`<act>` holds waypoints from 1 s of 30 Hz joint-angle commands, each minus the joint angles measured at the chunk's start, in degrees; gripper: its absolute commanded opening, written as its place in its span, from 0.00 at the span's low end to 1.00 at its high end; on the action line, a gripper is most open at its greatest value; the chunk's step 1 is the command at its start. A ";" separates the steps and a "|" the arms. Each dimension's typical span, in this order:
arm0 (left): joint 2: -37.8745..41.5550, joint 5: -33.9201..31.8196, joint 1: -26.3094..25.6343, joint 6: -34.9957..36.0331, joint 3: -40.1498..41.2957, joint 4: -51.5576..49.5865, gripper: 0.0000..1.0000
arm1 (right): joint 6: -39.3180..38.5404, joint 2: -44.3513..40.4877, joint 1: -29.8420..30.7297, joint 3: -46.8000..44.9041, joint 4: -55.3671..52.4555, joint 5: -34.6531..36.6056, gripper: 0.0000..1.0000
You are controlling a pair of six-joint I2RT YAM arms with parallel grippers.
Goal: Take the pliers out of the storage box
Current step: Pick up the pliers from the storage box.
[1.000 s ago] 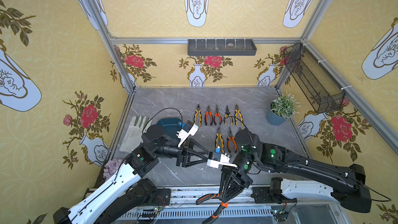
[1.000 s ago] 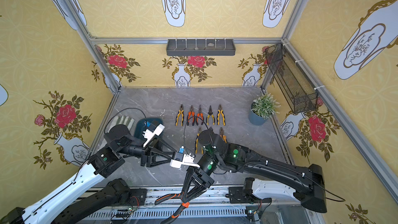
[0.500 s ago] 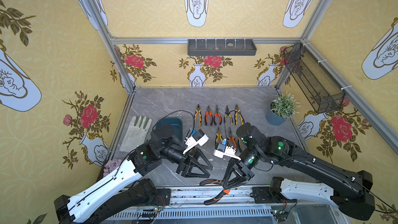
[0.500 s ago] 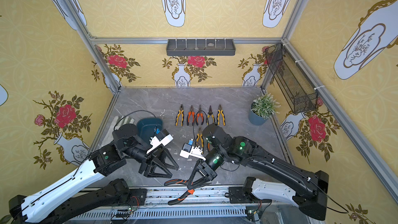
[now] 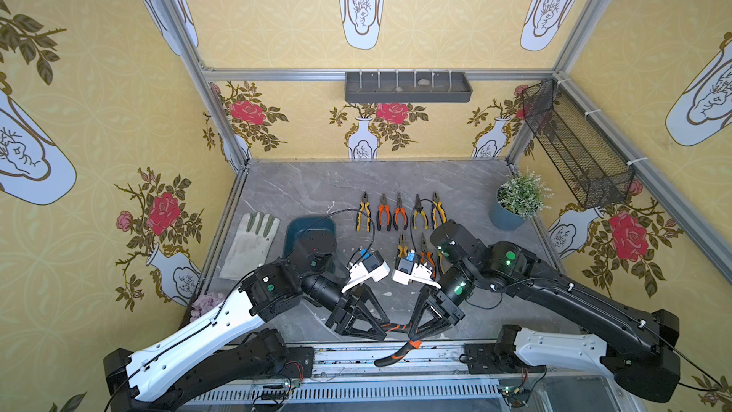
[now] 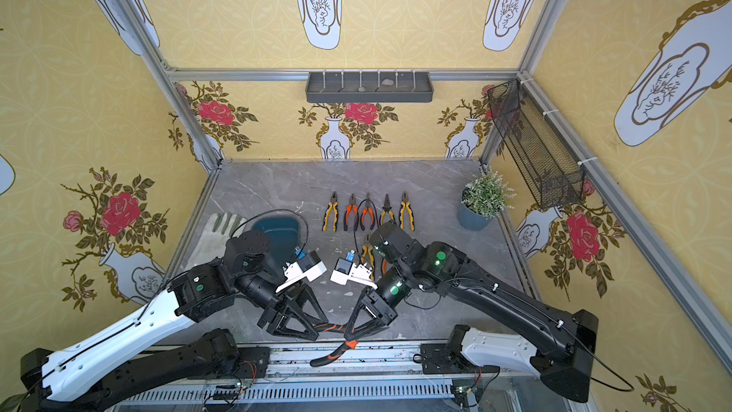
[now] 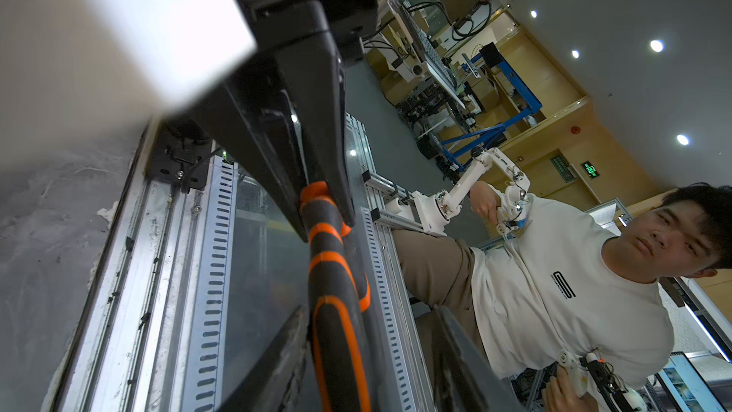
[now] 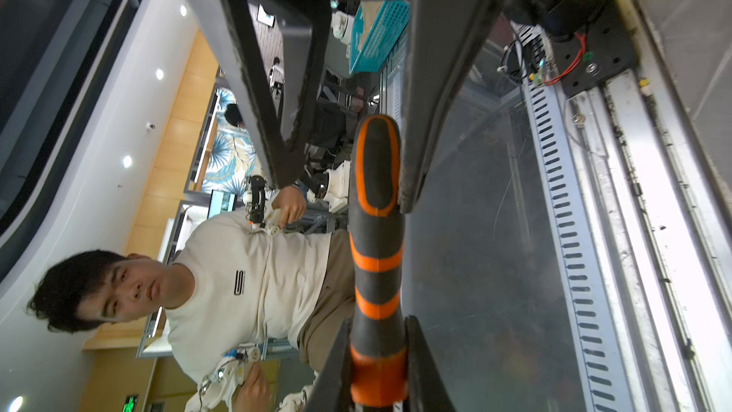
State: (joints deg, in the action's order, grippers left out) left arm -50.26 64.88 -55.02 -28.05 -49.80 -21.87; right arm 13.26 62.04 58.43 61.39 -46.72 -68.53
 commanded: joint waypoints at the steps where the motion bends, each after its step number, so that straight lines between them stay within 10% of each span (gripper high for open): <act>1: -0.07 1.01 -0.09 1.22 0.57 -0.97 0.52 | 0.01 -0.30 -1.28 -0.39 1.67 -0.12 0.00; 13: -4.05 -0.88 -0.17 5.00 -1.04 -3.60 0.43 | 0.76 0.28 -2.35 -1.65 2.77 -2.19 0.00; 25: -6.59 -4.75 -0.24 10.69 -4.37 -11.08 0.00 | 1.27 0.21 -1.74 -2.32 3.31 -2.21 0.01; 30: -6.05 -11.98 -0.24 13.02 -4.77 -14.14 0.00 | -0.45 0.34 -2.10 -1.05 1.15 4.35 0.27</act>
State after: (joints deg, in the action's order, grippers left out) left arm -56.66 57.06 -55.16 -17.08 -54.37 -33.61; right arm 15.11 62.26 56.60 59.31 -46.37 -68.38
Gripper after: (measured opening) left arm 0.178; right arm 0.202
